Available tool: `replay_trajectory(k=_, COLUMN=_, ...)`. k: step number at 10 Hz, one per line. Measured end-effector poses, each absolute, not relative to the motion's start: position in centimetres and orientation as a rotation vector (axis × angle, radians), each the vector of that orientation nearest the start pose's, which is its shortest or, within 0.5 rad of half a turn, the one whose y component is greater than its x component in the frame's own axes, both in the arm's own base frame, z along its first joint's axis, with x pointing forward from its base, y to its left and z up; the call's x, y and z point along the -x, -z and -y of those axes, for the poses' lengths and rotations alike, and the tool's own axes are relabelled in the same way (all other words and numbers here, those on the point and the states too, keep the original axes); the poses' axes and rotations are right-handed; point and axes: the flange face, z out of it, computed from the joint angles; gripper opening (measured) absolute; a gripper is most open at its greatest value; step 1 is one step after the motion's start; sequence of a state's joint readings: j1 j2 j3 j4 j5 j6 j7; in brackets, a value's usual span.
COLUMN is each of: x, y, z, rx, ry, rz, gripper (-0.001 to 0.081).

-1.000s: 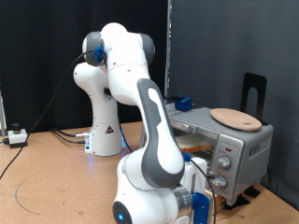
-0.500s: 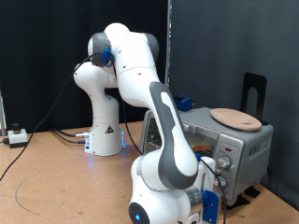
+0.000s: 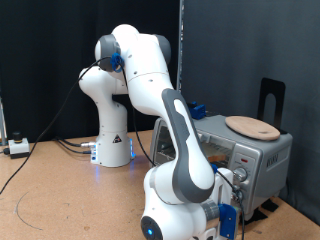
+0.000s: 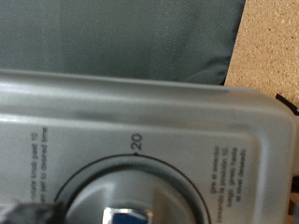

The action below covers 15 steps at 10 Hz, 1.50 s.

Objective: Make a piece of toast with the oven

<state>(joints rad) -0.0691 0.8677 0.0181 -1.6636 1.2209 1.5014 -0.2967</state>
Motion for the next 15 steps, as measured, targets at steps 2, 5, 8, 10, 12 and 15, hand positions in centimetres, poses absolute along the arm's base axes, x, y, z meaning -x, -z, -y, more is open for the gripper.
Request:
replay_trajectory(k=2, x=-60.2, y=-12.2, z=-7.5, rx=1.707, ry=-0.708, rz=-0.365, gripper=0.0397)
replay_trajectory(k=5, x=-60.2, y=-13.1, z=-7.6, rx=1.707, ry=-0.706, rz=-0.359, gripper=0.0097)
replay_trajectory(k=8, x=-60.0, y=-13.3, z=-7.5, rx=1.724, ry=-0.615, rz=-0.276, gripper=0.0097)
replay_trajectory(k=10, x=-59.6, y=-13.9, z=-7.6, rx=1.740, ry=-0.420, rz=-0.103, gripper=0.0097)
replay_trajectory(k=12, x=-59.1, y=-13.9, z=-7.4, rx=1.716, ry=-0.243, rz=0.044, gripper=0.0097)
replay_trajectory(k=15, x=-58.9, y=-13.8, z=-7.4, rx=1.700, ry=-0.181, rz=0.098, gripper=0.0097)
